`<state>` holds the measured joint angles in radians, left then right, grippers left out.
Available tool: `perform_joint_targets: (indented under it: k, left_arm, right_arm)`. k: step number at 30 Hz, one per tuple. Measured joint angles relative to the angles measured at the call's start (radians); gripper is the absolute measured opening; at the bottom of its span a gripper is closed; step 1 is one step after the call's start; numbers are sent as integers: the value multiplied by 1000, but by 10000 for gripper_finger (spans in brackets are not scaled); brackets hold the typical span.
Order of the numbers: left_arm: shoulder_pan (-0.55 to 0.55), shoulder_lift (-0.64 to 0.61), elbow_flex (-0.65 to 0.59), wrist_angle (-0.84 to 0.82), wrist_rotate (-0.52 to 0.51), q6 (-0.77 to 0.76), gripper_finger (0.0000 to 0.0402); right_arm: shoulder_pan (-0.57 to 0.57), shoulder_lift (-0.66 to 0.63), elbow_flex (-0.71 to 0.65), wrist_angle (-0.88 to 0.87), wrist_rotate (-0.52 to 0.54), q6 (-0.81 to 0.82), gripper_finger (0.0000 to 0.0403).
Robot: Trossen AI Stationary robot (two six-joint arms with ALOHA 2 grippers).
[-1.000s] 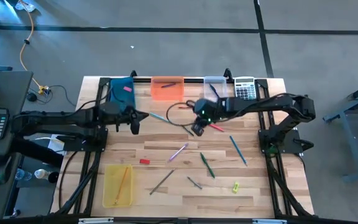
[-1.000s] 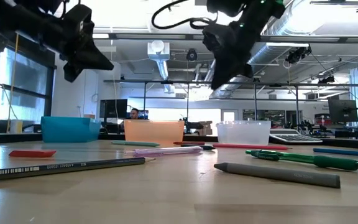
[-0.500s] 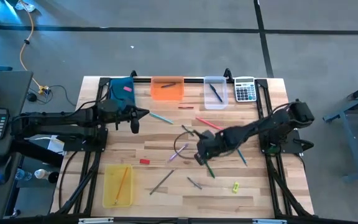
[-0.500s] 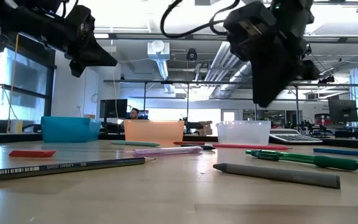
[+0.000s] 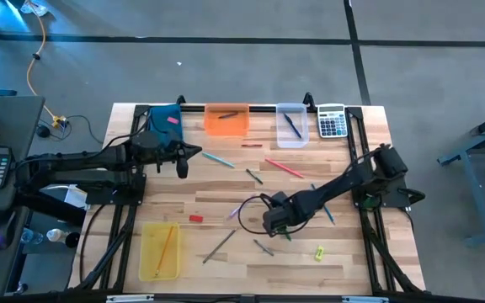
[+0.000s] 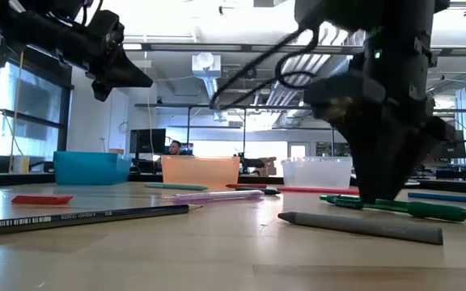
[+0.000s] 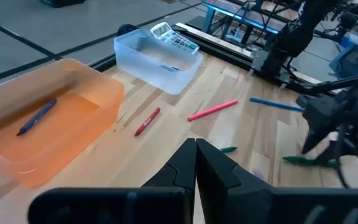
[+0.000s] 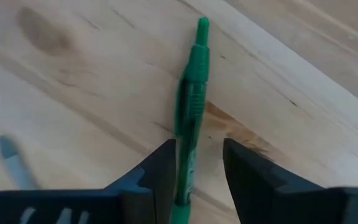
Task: Sort crayons/erasers/pens/pencils in bins
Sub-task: Put the green pen into the transparent bin
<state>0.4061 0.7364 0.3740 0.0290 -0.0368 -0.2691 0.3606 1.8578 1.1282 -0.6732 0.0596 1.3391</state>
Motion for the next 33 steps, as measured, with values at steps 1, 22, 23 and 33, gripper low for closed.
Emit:
perform_joint_targets:
  k: [1,22,23,33]
  left_arm:
    - [0,0,0,-3,5,0,0]
    - [0,0,0,-9,0,-11,0]
    - [0,0,0,-9,-1,-16,0]
    - [0,0,0,-7,-5,-34,0]
  right_arm:
    - [0,8,1,0,0,7,126]
    - [-87,-17,-1,-42,-75,-179,7]
    - [-103,-36,-2,-50,-69,-195,8]
    - [-314,-302,1,-36,-29,-378,10]
